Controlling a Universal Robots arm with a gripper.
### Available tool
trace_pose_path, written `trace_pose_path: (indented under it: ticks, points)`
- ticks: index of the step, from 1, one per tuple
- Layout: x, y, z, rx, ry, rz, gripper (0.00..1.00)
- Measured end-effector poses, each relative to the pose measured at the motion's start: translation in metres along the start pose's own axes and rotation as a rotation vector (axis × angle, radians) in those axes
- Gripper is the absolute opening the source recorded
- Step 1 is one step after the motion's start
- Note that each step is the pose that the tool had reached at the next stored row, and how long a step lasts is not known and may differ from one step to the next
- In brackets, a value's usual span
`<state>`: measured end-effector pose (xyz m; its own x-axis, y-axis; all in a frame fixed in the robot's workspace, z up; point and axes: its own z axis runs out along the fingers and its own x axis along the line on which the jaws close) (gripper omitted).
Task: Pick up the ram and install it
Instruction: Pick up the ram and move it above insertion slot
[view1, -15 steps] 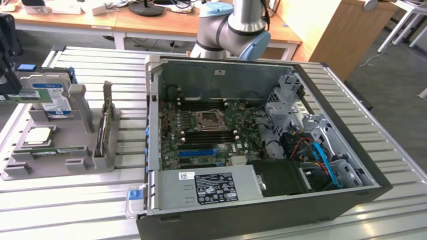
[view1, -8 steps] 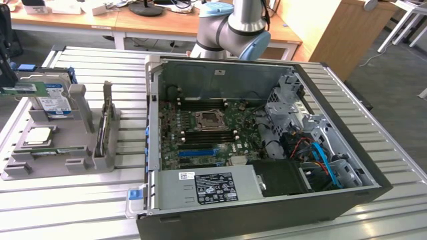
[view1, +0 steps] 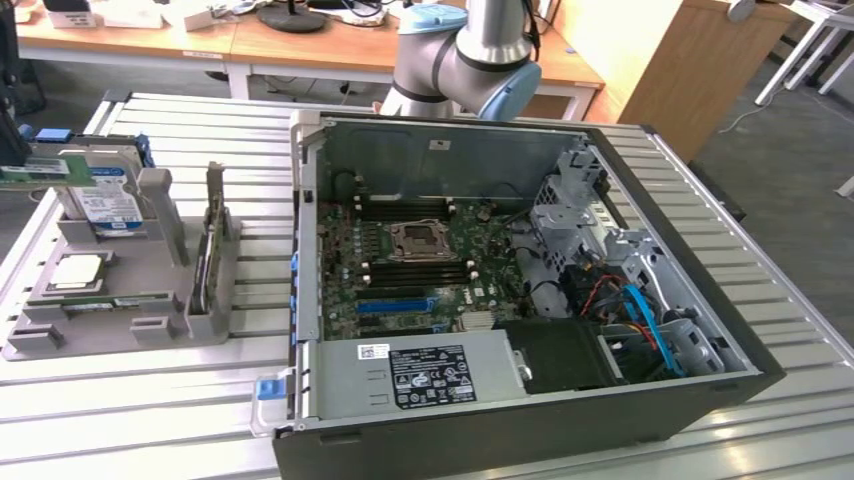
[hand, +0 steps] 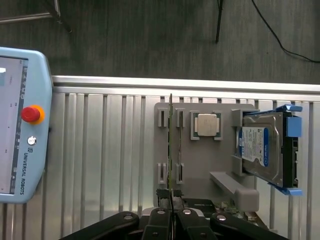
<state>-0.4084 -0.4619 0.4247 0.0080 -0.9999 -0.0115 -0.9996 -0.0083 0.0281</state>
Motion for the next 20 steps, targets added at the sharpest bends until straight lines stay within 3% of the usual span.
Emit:
trace_pose_path:
  ticks: [15, 20]
  points:
    - [0.0, 0.0002, -0.0174, 0.0001, 0.0, 0.0, 0.12]
    - [0.0, 0.0002, -0.0183, 0.0, -0.0001, 0.0, 0.12]
